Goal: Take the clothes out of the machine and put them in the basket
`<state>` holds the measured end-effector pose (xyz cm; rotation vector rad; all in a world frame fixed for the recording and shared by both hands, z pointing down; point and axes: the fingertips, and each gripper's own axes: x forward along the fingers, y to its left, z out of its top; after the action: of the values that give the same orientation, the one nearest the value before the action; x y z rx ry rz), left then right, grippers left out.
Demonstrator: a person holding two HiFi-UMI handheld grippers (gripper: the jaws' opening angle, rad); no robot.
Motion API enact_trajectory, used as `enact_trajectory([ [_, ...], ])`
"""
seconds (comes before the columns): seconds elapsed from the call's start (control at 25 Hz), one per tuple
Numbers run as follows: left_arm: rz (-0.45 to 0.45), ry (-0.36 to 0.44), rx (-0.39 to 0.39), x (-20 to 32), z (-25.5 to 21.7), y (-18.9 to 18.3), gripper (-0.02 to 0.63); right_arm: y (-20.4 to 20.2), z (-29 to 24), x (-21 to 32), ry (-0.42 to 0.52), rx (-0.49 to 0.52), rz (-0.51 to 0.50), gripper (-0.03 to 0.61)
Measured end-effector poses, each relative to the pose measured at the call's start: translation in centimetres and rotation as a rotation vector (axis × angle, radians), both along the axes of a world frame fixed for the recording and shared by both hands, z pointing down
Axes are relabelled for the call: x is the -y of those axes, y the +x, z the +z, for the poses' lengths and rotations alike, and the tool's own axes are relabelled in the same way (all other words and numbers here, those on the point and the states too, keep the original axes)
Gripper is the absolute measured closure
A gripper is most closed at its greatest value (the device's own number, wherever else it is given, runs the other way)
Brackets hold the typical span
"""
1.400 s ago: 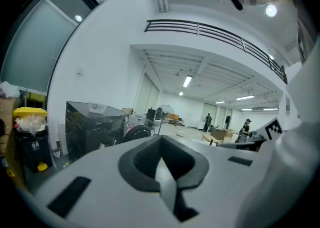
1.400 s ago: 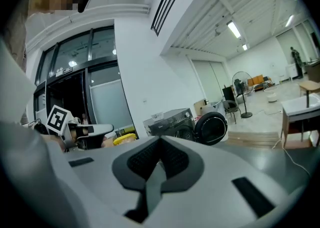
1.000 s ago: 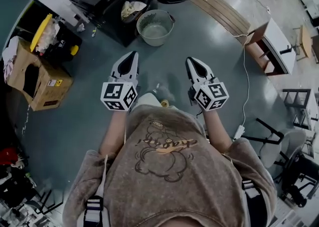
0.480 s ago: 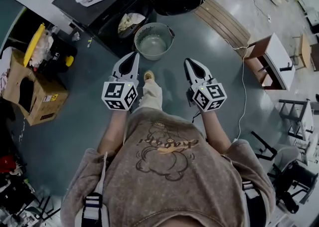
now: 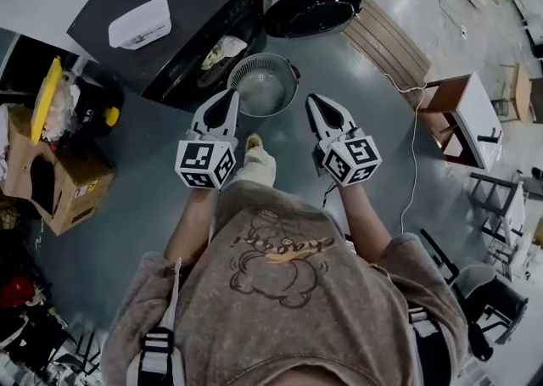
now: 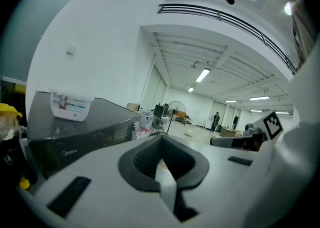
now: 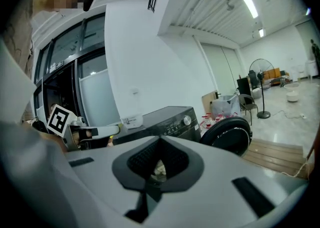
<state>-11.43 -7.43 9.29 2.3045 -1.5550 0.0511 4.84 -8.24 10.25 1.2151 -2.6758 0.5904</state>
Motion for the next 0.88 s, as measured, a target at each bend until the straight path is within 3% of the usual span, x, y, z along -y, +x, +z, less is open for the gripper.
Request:
enact_trajectory([
  [0.4, -0.028, -0.041, 0.029, 7.3, 3.5, -1.6, 0.606, -2.1, 3.7, 8.1, -0.056, 0.003, -0.046, 0.581],
  [0.88, -0.210, -0.045, 0.034, 9.3, 11.5, -2.8, 0.606, -5.0, 12.5, 12.1, -0.067, 0.002, -0.284, 0.581],
])
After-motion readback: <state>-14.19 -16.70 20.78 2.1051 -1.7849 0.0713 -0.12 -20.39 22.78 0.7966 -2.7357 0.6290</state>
